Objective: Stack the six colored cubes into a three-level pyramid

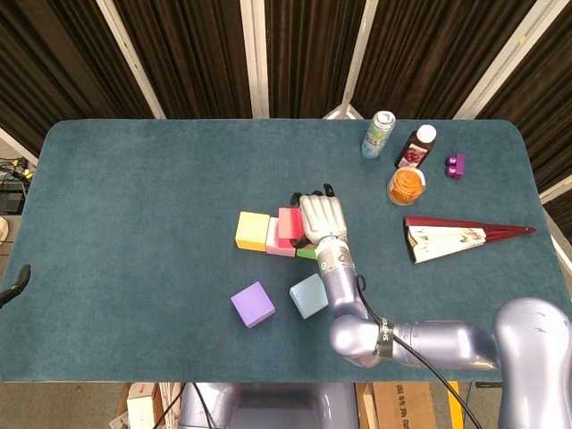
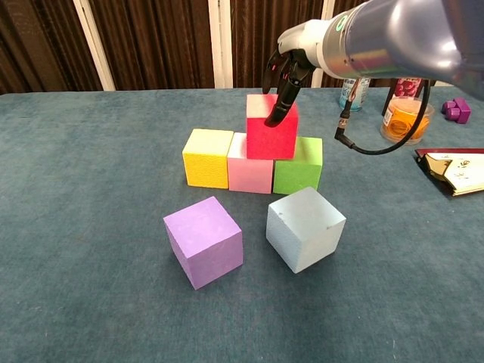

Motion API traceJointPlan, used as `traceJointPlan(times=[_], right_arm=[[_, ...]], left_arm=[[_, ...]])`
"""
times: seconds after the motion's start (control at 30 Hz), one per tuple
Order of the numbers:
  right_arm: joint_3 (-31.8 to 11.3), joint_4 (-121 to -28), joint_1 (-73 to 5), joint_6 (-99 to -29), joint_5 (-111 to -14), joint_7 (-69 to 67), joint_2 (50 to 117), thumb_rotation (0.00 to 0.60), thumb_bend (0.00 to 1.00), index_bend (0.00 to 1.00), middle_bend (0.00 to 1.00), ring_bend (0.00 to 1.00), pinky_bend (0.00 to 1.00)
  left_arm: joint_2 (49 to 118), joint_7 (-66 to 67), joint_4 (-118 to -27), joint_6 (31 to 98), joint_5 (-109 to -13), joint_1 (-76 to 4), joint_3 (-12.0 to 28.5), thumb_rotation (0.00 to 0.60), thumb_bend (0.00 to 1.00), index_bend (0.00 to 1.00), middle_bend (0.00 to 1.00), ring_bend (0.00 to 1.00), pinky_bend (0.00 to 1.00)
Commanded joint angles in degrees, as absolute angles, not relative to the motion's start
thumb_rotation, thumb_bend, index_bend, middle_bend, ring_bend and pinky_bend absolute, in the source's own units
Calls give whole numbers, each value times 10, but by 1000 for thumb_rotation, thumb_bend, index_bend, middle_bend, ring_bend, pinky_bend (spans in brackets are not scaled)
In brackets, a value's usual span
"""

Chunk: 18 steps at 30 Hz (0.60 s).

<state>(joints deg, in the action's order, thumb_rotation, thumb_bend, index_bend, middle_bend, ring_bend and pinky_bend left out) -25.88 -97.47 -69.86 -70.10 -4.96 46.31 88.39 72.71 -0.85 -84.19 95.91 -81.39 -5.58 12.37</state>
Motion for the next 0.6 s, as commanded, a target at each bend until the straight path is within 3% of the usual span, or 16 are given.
traceJointPlan(times=[0.03, 0.6], right_arm=[[-260, -973, -699, -704, -53, 460, 887, 600, 237, 304, 446, 236, 0], [-269, -974, -708, -742, -41, 484, 899, 600, 237, 304, 460, 247, 0]], left_arm=[[727, -10, -842, 959, -814, -56, 124, 600, 352, 151, 32, 0, 0], [727, -12, -842, 959, -810, -55, 127, 600, 353, 154, 32, 0, 0]])
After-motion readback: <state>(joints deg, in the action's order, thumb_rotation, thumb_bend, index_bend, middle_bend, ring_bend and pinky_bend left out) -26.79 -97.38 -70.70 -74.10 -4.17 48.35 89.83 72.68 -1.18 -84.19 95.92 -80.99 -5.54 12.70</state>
